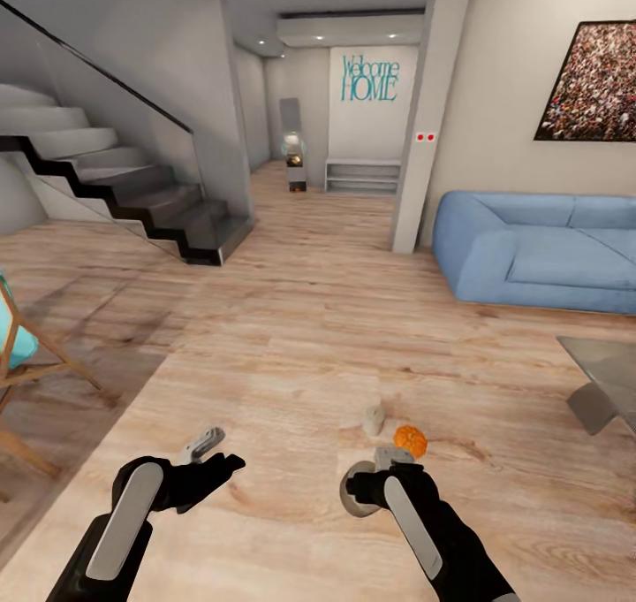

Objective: Place each of the two pumpkins and all three candles from the living room inside a cabinet in the living room (use any cabinet), then make sure every cabinet is closed, and position the cauldron so it is next to a table in the living room.

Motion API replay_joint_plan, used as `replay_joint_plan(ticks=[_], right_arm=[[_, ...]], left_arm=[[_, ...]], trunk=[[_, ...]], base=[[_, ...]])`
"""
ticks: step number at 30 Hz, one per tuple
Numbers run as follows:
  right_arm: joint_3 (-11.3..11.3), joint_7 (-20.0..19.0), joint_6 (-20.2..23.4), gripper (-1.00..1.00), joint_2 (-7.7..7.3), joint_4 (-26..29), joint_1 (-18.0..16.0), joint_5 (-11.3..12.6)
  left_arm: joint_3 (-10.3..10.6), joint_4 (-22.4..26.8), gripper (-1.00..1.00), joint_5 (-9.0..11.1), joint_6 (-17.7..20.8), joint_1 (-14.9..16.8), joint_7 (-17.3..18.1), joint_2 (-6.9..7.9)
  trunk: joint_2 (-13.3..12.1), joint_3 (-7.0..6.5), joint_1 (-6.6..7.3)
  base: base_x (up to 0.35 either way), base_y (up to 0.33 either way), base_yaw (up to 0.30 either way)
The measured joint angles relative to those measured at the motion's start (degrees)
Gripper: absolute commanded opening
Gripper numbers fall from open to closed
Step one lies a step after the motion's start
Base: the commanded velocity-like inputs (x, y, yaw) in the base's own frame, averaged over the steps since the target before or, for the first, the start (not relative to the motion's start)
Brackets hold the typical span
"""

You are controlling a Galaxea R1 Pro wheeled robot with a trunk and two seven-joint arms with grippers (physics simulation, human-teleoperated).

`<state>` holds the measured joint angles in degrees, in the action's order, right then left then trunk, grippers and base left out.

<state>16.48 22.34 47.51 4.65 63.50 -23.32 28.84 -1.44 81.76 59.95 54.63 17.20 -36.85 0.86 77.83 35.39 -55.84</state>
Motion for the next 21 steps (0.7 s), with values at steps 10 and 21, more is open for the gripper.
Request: replay_joint_plan(ticks=[10, 21], right_arm=[[-0.4, 0.0, 0.0, -1.0, 0.0, 0.0, 0.0, 0.1], [-0.4, 0.0, 0.0, -1.0, 0.0, 0.0, 0.0, 0.1]], left_arm=[[0.0, 0.0, 1.0, 0.0, 0.0, 0.0, 0.0, 0.0], [0.0, 0.0, 1.0, 0.0, 0.0, 0.0, 0.0, 0.0]], trunk=[[0.0, 0.0, 0.0], [0.0, 0.0, 0.0]], base=[[0.337, 0.101, -0.278], [0.332, 0.143, -0.278]])
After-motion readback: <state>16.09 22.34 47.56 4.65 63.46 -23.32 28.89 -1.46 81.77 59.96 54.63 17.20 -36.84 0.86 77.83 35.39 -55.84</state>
